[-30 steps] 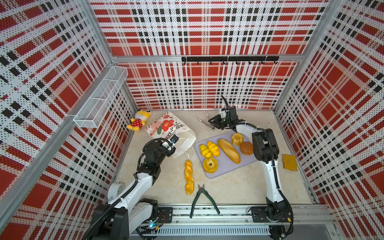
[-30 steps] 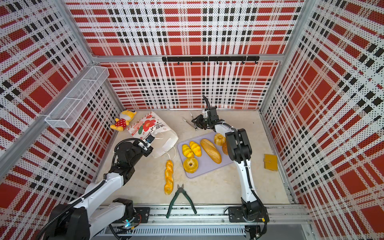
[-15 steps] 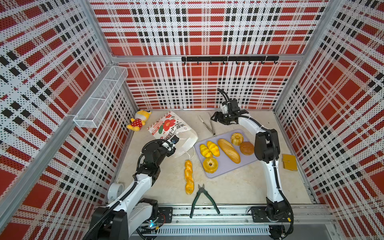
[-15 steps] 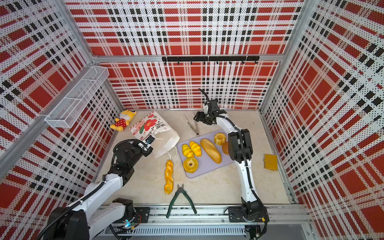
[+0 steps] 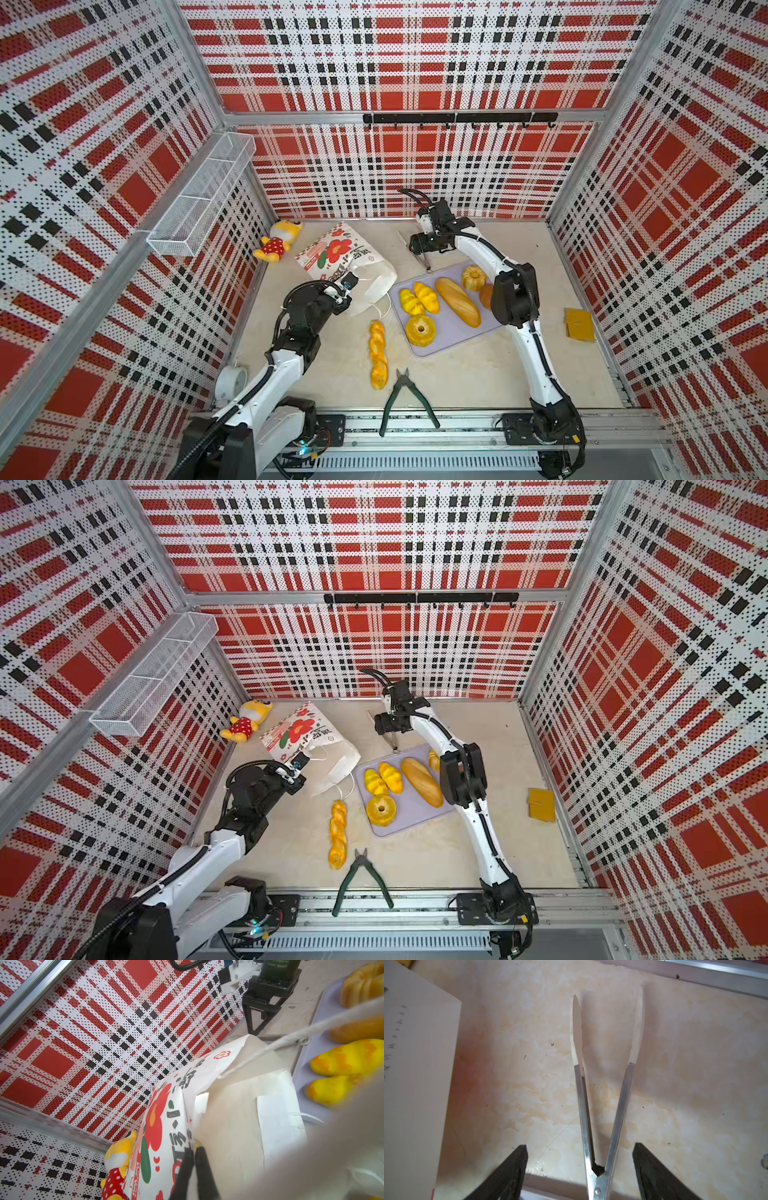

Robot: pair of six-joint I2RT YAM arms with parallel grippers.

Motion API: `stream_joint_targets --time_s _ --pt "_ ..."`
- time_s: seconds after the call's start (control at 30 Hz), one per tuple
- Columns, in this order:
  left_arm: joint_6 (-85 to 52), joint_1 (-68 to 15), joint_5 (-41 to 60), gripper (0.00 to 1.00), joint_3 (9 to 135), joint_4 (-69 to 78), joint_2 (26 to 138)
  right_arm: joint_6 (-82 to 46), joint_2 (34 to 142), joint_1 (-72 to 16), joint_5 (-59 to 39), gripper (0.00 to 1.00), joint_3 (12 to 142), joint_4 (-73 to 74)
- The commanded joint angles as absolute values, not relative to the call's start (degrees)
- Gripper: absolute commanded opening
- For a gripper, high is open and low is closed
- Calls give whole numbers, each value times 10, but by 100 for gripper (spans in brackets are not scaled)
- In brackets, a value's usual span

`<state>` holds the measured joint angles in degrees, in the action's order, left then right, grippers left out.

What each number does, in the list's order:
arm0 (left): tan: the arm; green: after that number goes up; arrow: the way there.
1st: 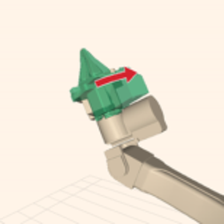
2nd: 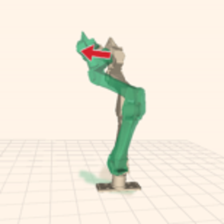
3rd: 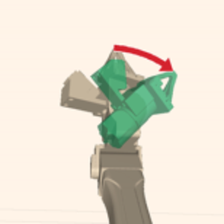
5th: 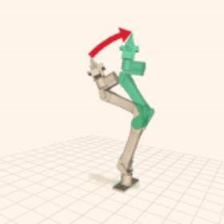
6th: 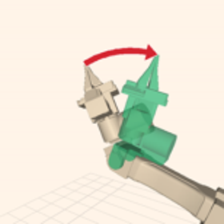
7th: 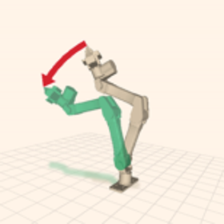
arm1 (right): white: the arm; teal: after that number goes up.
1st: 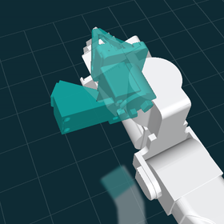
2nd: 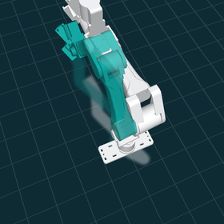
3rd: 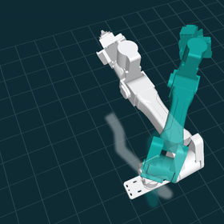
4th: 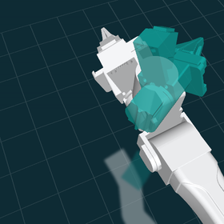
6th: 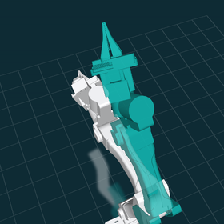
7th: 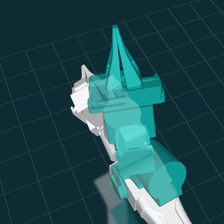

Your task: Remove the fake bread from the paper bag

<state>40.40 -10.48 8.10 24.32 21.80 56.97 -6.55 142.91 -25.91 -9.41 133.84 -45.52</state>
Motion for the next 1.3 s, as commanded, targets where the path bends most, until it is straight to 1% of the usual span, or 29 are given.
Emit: stream_joint_targets --time_s 0.0,0.2,0.3,0.43,0.57,0.67,0.8,0.97,1.13,1.27 --pt "408 -107 78 0 233 230 558 -46 1458 -261 -67 81 1355 -484" --pt "406 -107 76 0 230 230 560 -44 1481 -270 -51 77 1364 -496" --pt "405 -107 76 0 230 231 559 -39 1500 -273 -52 72 1383 -502" --pt "404 -107 73 0 229 231 557 -31 1519 -279 -42 68 1409 -504" --pt "404 -106 73 0 229 231 556 -30 1524 -282 -33 65 1413 -486" --pt "403 -107 73 0 228 231 556 -26 1527 -286 -22 60 1415 -477" --pt "402 -107 73 0 228 231 557 -24 1529 -290 -12 50 1410 -469" --pt "403 -106 73 0 229 231 558 -24 1502 -291 -5 24 1367 -436" --pt "403 -105 72 0 229 231 560 -27 1447 -292 -8 14 1315 -400" --pt "402 -105 75 0 235 231 566 -34 1382 -291 -31 14 1264 -384"
